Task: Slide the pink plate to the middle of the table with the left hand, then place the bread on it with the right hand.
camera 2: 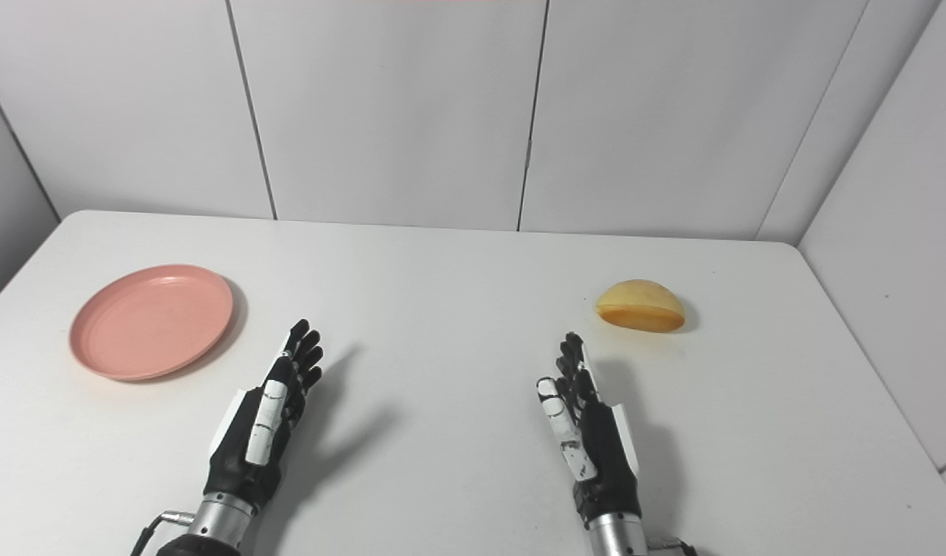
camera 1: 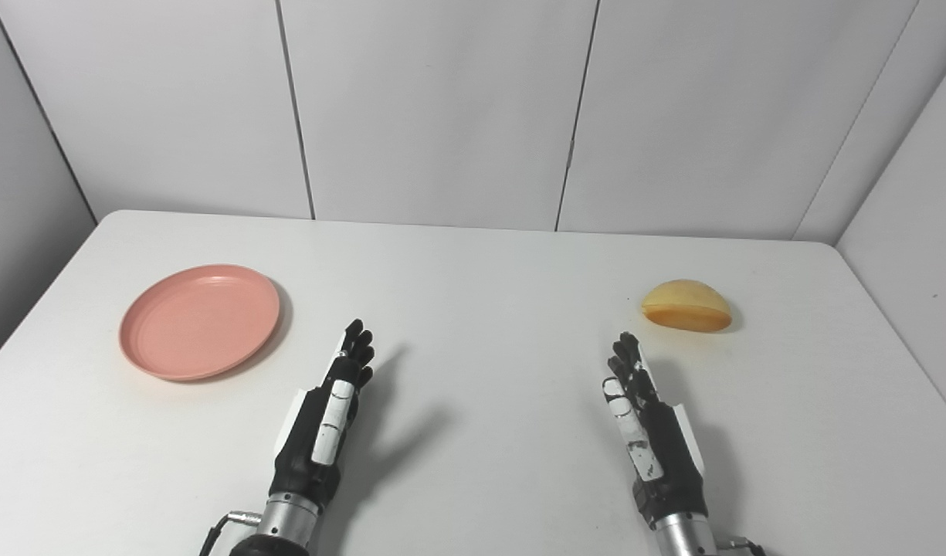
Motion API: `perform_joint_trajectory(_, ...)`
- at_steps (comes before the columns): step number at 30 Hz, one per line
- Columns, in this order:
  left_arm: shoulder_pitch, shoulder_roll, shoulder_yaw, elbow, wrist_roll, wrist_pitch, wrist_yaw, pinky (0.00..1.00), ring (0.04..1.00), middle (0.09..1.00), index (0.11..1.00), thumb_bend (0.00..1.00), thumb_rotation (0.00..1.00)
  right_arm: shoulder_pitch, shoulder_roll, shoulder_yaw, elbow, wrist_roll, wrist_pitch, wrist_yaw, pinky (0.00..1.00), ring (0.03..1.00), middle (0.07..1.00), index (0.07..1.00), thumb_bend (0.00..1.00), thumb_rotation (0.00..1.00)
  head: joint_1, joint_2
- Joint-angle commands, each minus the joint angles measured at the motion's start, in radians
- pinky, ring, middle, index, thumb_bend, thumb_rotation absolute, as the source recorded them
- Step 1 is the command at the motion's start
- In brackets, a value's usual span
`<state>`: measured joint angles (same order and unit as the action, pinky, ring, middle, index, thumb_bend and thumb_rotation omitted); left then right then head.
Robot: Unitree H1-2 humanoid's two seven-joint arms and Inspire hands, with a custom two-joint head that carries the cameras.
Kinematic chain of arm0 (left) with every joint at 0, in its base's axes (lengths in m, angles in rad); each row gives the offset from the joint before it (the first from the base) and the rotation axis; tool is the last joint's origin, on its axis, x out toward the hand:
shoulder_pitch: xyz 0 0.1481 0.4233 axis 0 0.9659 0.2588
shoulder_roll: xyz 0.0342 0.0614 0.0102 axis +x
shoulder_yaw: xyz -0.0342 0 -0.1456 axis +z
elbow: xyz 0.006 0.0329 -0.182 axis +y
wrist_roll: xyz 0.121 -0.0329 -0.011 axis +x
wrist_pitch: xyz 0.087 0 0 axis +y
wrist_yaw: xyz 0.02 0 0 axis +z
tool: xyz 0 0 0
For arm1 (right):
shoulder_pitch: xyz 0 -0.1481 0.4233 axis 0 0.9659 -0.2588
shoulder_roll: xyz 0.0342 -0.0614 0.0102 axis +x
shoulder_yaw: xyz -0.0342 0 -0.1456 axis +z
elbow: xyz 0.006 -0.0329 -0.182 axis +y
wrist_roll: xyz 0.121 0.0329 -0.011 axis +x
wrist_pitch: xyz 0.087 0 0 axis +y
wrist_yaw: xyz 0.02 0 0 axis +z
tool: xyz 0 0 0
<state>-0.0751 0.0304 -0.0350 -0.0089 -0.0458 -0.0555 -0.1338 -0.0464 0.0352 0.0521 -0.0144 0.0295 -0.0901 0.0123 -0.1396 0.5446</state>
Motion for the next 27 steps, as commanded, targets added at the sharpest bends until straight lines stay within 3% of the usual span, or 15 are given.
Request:
perform_joint_trajectory(1,0.011,0.008,0.001,0.011,-0.008,-0.017,-0.003,1.00,1.000,1.000,1.000,0.68,1.00,-0.020,-0.001,0.001,-0.022,0.003,-0.034,0.010,1.00,1.000,1.000,1.000,0.63,0.79,0.002,-0.001)
perform_joint_trajectory(10,0.015,0.010,-0.002,0.016,-0.005,-0.038,-0.005,1.00,1.000,1.000,1.000,0.68,1.00,-0.011,0.000,0.001,-0.035,0.011,-0.028,0.013,1.00,1.000,1.000,1.000,0.63,0.78,0.017,-0.010)
perform_joint_trajectory(27,0.019,0.005,-0.005,0.000,0.001,-0.019,0.001,1.00,1.000,1.000,1.000,0.67,1.00,-0.011,-0.003,-0.001,-0.036,0.016,-0.032,0.015,1.00,1.000,1.000,1.000,0.62,0.79,0.033,-0.007)
